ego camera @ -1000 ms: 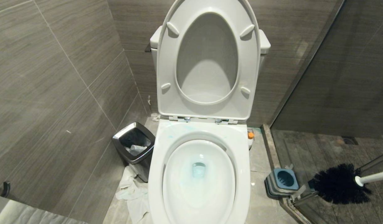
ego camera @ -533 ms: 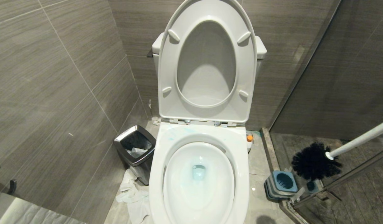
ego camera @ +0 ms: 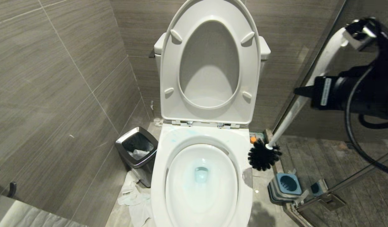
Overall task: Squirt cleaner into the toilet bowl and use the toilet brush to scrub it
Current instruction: Scrub the toilet bowl
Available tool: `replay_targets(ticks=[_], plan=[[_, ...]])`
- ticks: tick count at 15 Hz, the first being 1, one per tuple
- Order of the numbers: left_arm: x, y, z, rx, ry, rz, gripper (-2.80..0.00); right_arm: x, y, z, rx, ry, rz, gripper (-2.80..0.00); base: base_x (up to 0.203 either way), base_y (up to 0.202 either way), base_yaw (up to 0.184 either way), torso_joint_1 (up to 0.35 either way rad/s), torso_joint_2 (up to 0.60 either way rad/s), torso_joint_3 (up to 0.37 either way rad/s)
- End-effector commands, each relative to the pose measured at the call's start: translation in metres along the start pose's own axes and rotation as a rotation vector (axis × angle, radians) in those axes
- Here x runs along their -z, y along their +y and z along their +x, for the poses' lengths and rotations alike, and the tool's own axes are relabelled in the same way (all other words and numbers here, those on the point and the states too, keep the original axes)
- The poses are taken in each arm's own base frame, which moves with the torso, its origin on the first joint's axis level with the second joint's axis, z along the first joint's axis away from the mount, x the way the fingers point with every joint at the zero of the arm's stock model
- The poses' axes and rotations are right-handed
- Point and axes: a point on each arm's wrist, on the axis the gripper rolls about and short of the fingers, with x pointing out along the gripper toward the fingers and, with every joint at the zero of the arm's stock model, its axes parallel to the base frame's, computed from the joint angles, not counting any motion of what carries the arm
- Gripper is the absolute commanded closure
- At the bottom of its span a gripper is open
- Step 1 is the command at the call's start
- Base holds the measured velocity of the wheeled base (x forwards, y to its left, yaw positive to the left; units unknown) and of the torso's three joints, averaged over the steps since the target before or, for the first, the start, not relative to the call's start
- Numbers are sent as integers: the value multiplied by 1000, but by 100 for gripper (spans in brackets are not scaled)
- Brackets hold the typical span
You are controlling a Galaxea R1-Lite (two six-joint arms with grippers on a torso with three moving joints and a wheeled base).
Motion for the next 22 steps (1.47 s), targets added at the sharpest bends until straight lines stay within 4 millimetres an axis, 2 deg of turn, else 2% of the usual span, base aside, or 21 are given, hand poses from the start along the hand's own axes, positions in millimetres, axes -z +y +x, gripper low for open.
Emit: replay_targets(ticks=[1,4,6,9,12,19,21,22], plan=[[2,0,1,-1,7,0,0,13,23,49,-8,89,-32,0,0,0,0,0,0,0],[2,0,1,-1,7,0,0,31,47,103,-23,115,-43,0,0,0,0,0,0,0],[2,0,1,-1,7,0,0,52,67,143,-51,99,-46,0,0,0,0,0,0,0],[2,0,1,-1,7,-1,0,72,97,183,-92,89,-54,0,0,0,0,0,0,0],[2,0,1,-1,7,0,0,103,113,210,-103,139,-78,0,0,0,0,0,0,0],[2,0,1,-1,7,0,0,173,120,265,-58,247,-124,0,0,0,0,0,0,0],[2,0,1,-1,7,-1,0,181,122,278,-56,233,-118,0,0,0,0,0,0,0],[2,0,1,-1,7,-1,0,180,124,277,-56,222,-117,0,0,0,0,0,0,0]])
